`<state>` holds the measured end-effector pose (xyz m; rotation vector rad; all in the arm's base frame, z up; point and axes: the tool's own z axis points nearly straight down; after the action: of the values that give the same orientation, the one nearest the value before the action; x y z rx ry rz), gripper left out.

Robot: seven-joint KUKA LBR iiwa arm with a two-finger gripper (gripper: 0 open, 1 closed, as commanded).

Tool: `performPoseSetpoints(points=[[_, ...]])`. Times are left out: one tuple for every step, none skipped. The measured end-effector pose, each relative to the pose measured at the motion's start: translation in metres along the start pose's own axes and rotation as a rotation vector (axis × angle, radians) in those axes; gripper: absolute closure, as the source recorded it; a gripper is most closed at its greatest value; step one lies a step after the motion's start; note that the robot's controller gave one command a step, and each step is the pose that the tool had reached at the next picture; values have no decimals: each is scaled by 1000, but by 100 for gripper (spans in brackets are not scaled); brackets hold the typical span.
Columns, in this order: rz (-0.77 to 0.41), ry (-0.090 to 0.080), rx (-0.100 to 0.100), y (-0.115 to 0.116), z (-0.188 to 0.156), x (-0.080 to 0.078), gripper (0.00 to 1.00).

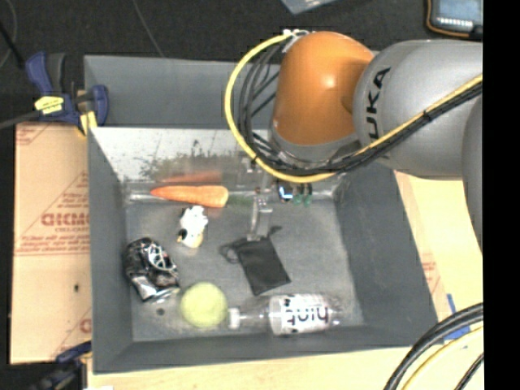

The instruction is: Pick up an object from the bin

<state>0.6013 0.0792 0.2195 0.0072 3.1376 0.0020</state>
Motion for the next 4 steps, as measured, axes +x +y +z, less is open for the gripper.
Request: performPoseSetpoints(points=[[-29, -11, 0, -6, 34, 6, 0], [-35, 3, 2, -11, 75, 13, 0], [-137, -10, 1, -24, 98, 22, 0], [-212, 1, 1, -29, 117, 45, 100]])
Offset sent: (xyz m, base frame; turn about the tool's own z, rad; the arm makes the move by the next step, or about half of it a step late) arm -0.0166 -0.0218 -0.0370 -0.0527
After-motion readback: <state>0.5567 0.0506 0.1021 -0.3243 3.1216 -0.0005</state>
